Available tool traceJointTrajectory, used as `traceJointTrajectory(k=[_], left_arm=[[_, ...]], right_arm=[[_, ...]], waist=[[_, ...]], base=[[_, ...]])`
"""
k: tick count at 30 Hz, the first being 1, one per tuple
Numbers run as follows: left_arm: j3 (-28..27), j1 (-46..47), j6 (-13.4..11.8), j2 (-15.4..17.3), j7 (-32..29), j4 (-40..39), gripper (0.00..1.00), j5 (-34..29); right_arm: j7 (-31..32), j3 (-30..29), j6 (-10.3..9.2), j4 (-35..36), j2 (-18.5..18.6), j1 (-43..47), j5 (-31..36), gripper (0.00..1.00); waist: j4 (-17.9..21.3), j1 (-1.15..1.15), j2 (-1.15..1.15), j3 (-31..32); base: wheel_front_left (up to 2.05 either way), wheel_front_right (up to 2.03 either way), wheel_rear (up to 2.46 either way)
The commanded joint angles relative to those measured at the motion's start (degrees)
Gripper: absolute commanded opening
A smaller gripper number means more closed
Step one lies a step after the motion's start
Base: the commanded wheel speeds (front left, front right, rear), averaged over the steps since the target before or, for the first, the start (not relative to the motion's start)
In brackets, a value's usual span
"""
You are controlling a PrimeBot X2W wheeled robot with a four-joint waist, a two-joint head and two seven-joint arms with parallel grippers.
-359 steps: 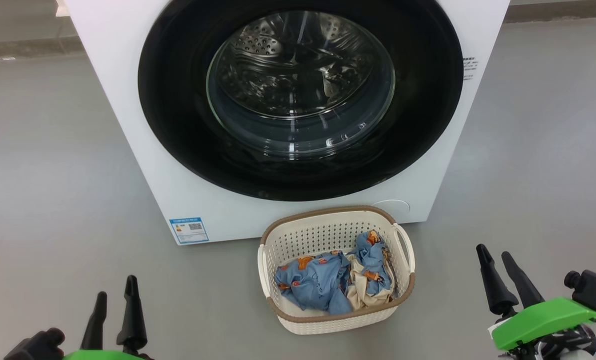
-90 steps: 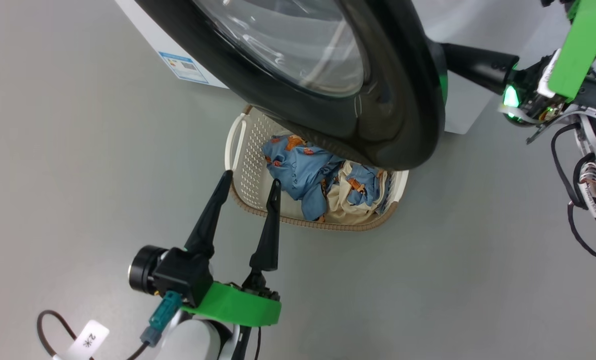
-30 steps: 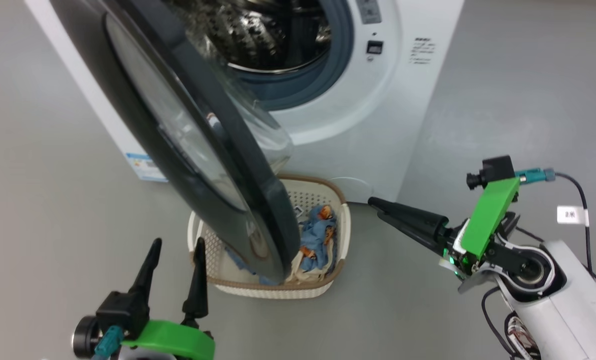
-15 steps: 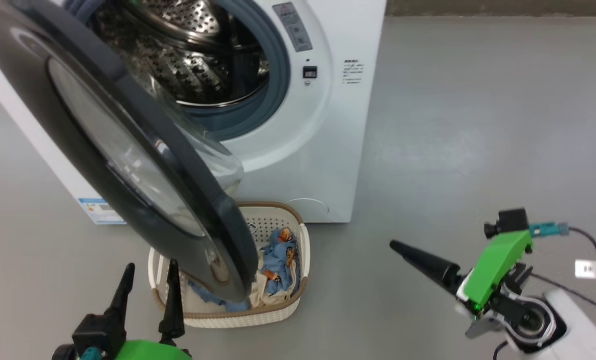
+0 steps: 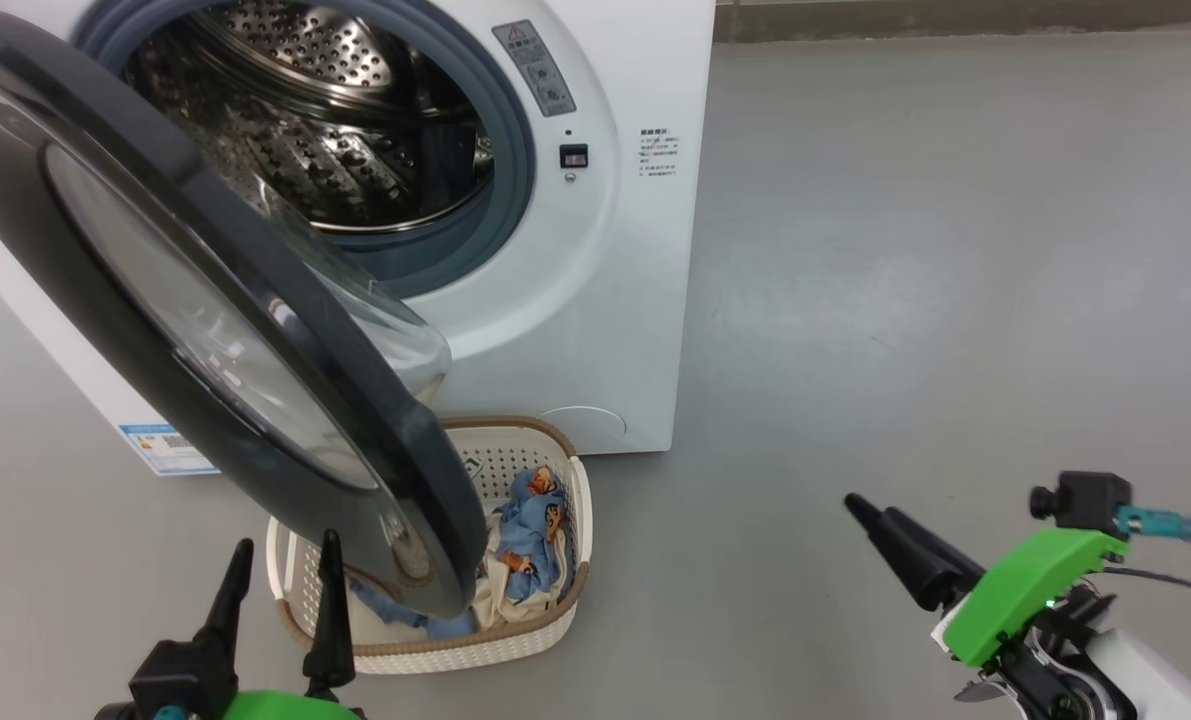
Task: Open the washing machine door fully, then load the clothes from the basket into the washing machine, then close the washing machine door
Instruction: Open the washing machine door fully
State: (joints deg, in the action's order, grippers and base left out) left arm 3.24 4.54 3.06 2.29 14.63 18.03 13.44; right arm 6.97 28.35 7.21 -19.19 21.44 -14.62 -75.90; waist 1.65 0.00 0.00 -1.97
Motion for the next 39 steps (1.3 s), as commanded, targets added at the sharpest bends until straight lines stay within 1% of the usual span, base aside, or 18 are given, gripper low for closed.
traceJointTrajectory(k=[1, 6, 7, 9, 10, 11, 14, 16, 18, 22, 26, 33, 38, 39], left_arm=[[-2.03, 0.90, 0.11, 0.59, 0.37, -1.56, 1.00, -0.74], [-2.33, 0.57, 0.19, 0.59, 0.37, -1.76, 1.00, -1.13], [-2.36, 0.45, 0.20, 0.59, 0.37, -1.84, 1.00, -1.16], [-2.40, 0.22, 0.18, 0.59, 0.37, -2.00, 1.00, -1.19], [-2.44, 0.10, 0.14, 0.59, 0.37, -2.09, 1.00, -1.18], [-2.50, -0.02, 0.07, 0.59, 0.37, -2.21, 1.00, -1.16], [-2.44, -0.18, -0.09, 0.59, 0.37, -2.49, 1.00, -1.10], [-2.31, -0.22, -0.12, 0.59, 0.37, -2.55, 1.00, -1.10], [-2.25, -0.20, -0.16, 0.59, 0.37, -2.66, 1.00, -1.16], [-2.27, -0.08, -0.12, 0.59, 0.37, -2.75, 1.00, -1.37], [-2.41, 0.01, -0.04, 0.59, 0.37, -2.74, 1.00, -1.59], [-2.21, 0.02, -0.21, 0.59, 0.37, -2.86, 1.00, -1.52], [-2.04, 0.07, -0.31, 0.59, 0.37, -2.87, 1.00, -1.26], [-2.04, 0.07, -0.31, 0.59, 0.37, -2.87, 1.00, -1.26]], right_arm=[[-3.17, 1.53, 0.28, 1.04, 1.76, -0.41, 1.82, 1.00], [-17.60, 7.26, 0.28, -1.42, 4.74, -0.77, 7.03, 1.00], [-19.56, 8.20, 0.28, -2.17, 5.15, -0.98, 8.07, 1.00], [-21.47, 9.92, 0.28, -3.67, 5.87, -1.44, 11.45, 1.00], [-21.80, 9.71, 0.28, -4.11, 5.67, -1.51, 12.63, 1.00], [-21.88, 7.58, 0.28, -4.20, 5.15, -1.51, 14.16, 1.00], [-21.94, 1.51, 0.28, -3.09, 2.90, 0.53, 21.27, 1.00], [-21.95, -1.46, 0.28, -2.66, 1.74, 2.27, 27.25, 1.00], [-21.95, -4.62, 0.28, -1.54, -0.19, 3.84, 31.43, 1.00], [-21.96, -9.65, 0.28, 1.63, -2.83, 6.15, 40.27, 1.00], [-21.96, -13.24, 0.28, 5.33, -4.86, 8.38, 47.25, 1.00], [-21.96, -16.80, 0.28, 10.01, -6.28, 11.68, 55.85, 1.00], [-21.96, -20.68, 0.28, 11.40, -7.86, 13.50, 58.73, 1.00], [-21.96, -20.68, 0.28, 11.40, -7.86, 13.50, 58.73, 1.00]], waist=[[-0.01, 0.00, 0.00, 0.02], [0.00, 0.00, 0.00, 0.23], [0.01, 0.00, 0.00, 0.28], [0.04, 0.00, 0.00, 0.39], [0.09, 0.00, 0.00, 0.46], [0.20, 0.00, 0.00, 0.47], [0.24, 0.00, 0.00, 0.42], [0.21, 0.00, 0.00, 0.39], [0.23, 0.00, 0.00, 0.31], [0.25, 0.00, 0.00, 0.16], [0.23, 0.00, 0.00, 0.17], [-0.19, 0.00, 0.00, 0.31], [-0.69, 0.00, 0.00, 0.36], [-0.69, 0.00, 0.00, 0.36]], base=[[0.00, 0.00, 0.00], [0.00, 0.00, 0.00], [0.00, 0.00, 0.00], [0.00, 0.00, 0.00], [0.00, 0.00, 0.00], [0.00, 0.00, 0.00], [0.00, 0.00, 0.00], [0.00, 0.00, 0.00], [0.00, 0.00, 0.00], [0.00, 0.00, 0.00], [0.00, 0.00, 0.00], [0.00, 0.00, 0.00], [0.00, 0.00, 0.00], [0.00, 0.00, 0.00]])
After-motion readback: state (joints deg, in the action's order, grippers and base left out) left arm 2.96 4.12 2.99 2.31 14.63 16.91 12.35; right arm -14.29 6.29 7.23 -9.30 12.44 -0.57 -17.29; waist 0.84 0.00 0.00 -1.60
